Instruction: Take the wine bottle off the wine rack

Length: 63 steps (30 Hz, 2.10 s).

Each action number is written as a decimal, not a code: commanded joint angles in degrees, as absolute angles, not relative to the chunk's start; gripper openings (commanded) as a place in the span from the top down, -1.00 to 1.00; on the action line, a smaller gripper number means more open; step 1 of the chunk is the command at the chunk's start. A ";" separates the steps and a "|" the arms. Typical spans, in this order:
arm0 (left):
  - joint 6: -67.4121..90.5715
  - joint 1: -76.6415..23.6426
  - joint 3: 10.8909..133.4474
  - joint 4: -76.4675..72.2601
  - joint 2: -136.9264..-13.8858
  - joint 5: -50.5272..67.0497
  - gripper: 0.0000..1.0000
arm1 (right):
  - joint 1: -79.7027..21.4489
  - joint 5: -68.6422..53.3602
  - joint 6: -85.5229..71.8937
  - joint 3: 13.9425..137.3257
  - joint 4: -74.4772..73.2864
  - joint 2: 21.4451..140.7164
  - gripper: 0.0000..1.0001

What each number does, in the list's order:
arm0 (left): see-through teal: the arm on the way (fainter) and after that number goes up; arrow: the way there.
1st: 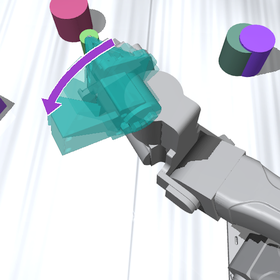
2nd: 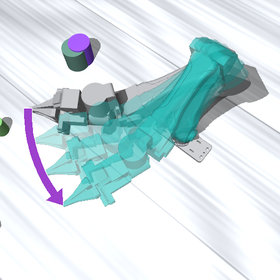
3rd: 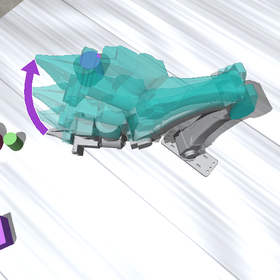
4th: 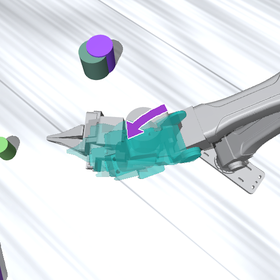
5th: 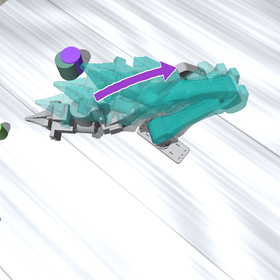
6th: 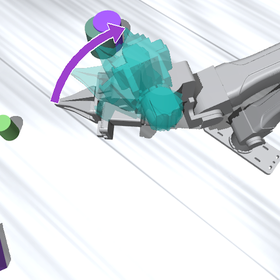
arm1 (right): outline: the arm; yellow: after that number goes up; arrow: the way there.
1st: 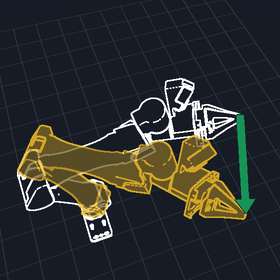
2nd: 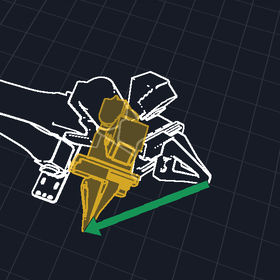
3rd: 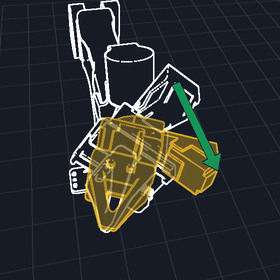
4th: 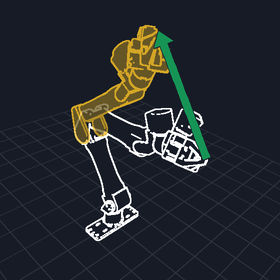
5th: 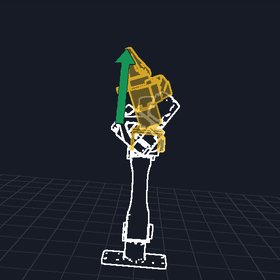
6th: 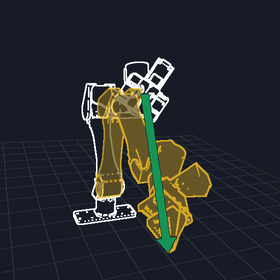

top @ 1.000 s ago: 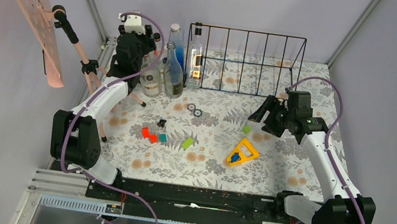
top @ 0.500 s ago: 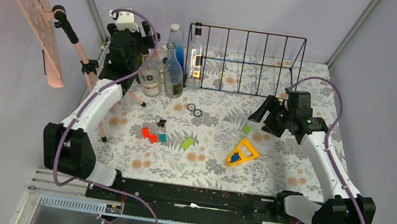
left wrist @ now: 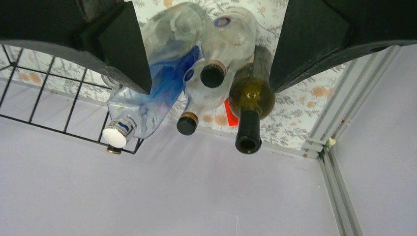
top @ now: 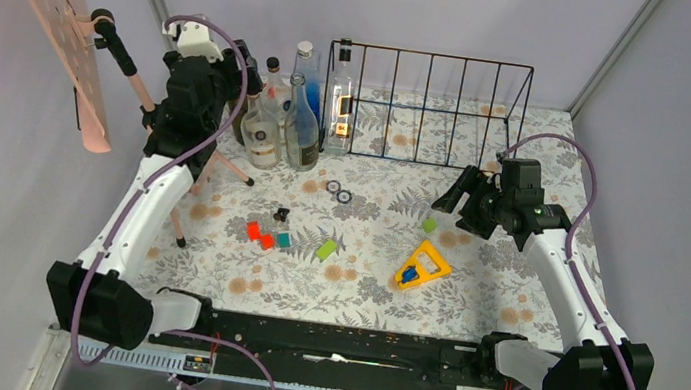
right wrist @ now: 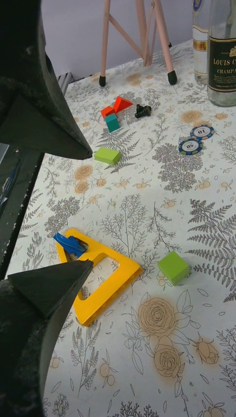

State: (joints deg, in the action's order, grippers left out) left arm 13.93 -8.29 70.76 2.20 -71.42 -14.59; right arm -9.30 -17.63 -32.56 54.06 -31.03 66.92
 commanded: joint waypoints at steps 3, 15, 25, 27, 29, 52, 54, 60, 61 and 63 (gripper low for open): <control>20.74 -8.75 67.76 8.34 -65.86 -11.51 -0.97 | -8.97 -16.13 -31.39 54.40 -31.08 64.58 -0.68; 27.35 -9.58 54.96 11.28 -55.58 -5.07 -0.98 | -9.13 -14.75 -32.65 55.84 -22.52 62.71 -0.98; 23.25 -9.58 51.97 14.10 -51.89 -5.57 -0.98 | -17.06 -10.20 -29.14 73.74 -22.65 76.05 -0.99; 22.55 -9.53 51.81 14.35 -51.85 -5.62 -0.98 | -18.80 -9.83 -28.40 78.71 -22.61 80.07 -0.98; 22.49 -9.58 51.70 14.66 -51.80 -5.64 -0.98 | -20.39 -9.89 -27.78 83.97 -22.82 84.51 -0.97; 22.50 -9.58 51.76 16.17 -52.53 -4.68 -0.97 | -27.84 -7.56 -20.06 141.65 -22.07 131.10 -0.70; 22.41 -9.52 51.77 16.17 -52.72 -4.51 -0.97 | -28.02 -7.36 -19.82 141.30 -16.77 132.67 -0.67; 22.41 -9.41 52.03 16.26 -53.13 -3.92 -0.97 | -28.73 -4.56 -17.38 140.98 -4.93 137.21 -0.60; 22.41 -9.40 52.03 16.25 -53.21 -3.76 -0.97 | -28.83 -4.37 -17.33 142.01 -3.70 138.48 -0.60; 22.50 -9.20 52.03 16.26 -53.09 -3.54 -0.97 | -28.98 -4.03 -17.25 143.87 -1.33 140.72 -0.58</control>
State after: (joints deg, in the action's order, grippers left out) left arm 23.31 -9.43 51.88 17.56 -53.01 -5.19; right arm -27.94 -6.39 -19.05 139.04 -11.14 137.47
